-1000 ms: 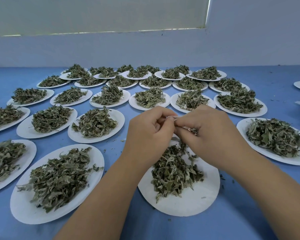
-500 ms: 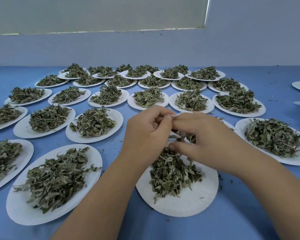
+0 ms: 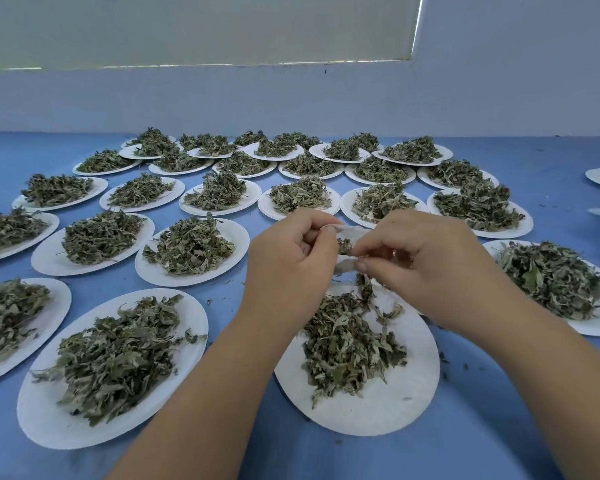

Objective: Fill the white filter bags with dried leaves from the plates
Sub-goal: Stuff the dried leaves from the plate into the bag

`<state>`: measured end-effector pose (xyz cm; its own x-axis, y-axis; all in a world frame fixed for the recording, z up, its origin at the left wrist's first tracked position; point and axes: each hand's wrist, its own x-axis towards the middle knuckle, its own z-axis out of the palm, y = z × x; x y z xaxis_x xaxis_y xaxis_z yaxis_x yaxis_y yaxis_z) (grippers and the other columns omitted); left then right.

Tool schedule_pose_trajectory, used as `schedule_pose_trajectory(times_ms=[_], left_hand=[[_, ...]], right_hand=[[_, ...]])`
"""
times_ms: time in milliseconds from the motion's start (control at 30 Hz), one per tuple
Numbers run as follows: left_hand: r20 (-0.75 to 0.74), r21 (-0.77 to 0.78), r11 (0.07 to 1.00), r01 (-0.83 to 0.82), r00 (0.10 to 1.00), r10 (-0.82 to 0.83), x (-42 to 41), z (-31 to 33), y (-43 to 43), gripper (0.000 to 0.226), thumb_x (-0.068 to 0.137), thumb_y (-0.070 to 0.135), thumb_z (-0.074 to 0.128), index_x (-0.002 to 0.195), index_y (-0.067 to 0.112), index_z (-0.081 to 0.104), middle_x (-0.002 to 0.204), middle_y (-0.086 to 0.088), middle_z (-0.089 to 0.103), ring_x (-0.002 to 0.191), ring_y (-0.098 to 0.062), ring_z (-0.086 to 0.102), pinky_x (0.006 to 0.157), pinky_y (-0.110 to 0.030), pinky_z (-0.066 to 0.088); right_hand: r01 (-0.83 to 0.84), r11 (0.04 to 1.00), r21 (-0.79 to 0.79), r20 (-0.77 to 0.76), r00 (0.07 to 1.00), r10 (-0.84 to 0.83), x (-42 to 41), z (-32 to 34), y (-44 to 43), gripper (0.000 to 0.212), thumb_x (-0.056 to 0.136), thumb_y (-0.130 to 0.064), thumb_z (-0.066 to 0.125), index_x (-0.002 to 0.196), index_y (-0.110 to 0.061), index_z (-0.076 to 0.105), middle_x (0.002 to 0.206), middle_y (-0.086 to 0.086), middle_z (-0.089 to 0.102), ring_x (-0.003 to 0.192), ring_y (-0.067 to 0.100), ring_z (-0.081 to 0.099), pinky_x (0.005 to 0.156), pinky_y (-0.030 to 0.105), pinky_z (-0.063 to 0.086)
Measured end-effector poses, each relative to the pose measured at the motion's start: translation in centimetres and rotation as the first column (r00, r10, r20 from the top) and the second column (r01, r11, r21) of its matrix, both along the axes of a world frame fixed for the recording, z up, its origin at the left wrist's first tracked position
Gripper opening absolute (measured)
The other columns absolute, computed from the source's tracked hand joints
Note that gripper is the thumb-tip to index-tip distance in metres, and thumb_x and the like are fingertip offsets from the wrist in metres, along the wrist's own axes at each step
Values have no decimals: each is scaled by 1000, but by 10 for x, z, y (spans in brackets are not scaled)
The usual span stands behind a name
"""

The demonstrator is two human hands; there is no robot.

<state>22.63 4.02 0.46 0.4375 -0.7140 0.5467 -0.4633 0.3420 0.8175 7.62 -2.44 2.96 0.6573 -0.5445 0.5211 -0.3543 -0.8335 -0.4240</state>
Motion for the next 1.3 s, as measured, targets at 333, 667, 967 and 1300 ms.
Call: schedule_pose_trajectory(times_ms=[333,667,967,1300], left_hand=[[36,-12,999,34,999,-34,-1,-1,-1,17,91,2,57,83,12,69,49,12,47,39,1,44,45,-5,39],[96,17,999,33,995,-35,-3,-1,0,20,90,6,58,82,19,69,55,1,54,41,-2,40,42,-7,29],[50,25,1000,18,999,-20,-4,2,2,23,92,5,58,81,24,68,54,10,56,41,0,47,43,-7,32],[-50,39,997,59,997,-57,-2,4,4,20,94,8,54,88,19,70,69,2,66,63,-23,63,59,-34,58]], right_hand=[[-6,1000,-29,55,998,8,3,0,0,13,81,-19,74,92,-24,78,73,-1,63,67,10,54,61,26,42],[37,979,-203,-1,999,-38,8,-5,-4,7,83,-22,73,87,-22,79,64,4,47,58,21,45,51,31,38],[57,972,-229,50,998,-46,6,-1,2,5,80,-23,73,85,-21,71,73,-11,43,61,8,44,51,23,34],[-65,983,-173,-95,994,49,3,-1,5,42,96,-50,37,93,-30,73,98,-15,68,92,7,62,66,34,51]])
